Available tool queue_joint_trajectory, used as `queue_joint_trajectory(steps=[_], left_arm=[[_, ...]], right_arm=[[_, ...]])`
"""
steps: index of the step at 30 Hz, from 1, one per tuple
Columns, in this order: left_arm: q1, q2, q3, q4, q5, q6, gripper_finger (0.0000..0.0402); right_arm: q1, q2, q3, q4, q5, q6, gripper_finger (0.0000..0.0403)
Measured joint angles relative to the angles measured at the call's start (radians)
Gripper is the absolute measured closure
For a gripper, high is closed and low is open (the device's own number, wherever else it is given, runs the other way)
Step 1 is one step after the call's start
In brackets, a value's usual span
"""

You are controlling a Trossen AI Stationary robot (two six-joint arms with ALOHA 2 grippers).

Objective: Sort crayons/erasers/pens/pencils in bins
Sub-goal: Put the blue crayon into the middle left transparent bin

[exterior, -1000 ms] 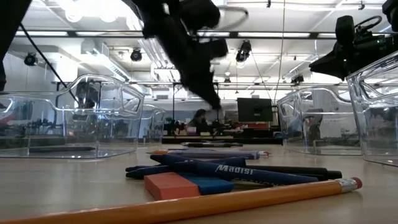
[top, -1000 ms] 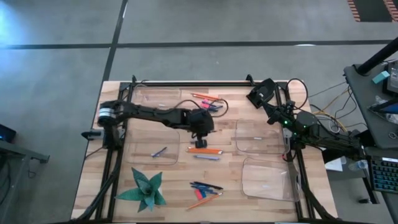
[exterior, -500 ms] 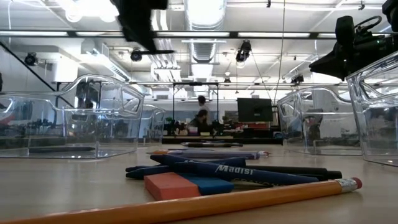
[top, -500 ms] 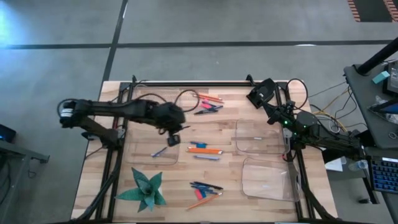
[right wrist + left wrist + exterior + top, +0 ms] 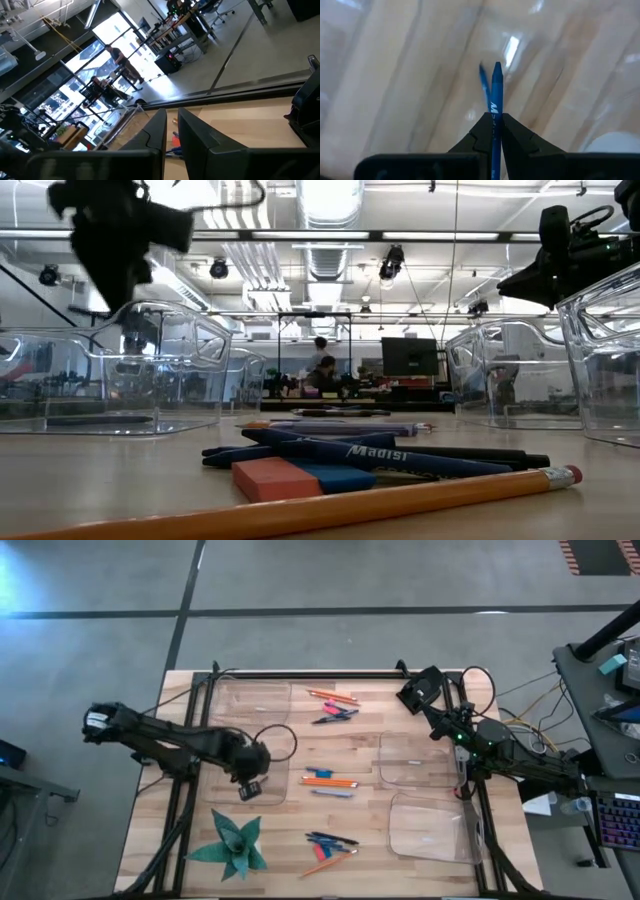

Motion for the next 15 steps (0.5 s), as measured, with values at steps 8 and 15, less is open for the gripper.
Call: queue_joint_trajectory(steps=[8, 15], left_arm=[[-0.016, 0.010, -0.134, 0.006, 0.015, -0.085, 0.0394], [-0.016, 0.019, -0.199, 0.122, 0.015, -0.085, 0.0394]], right_arm=[[0.000, 0.000, 0.000, 0.000, 0.000, 0.000, 0.0364], [0.000, 0.000, 0.000, 0.000, 0.000, 0.000, 0.0364]])
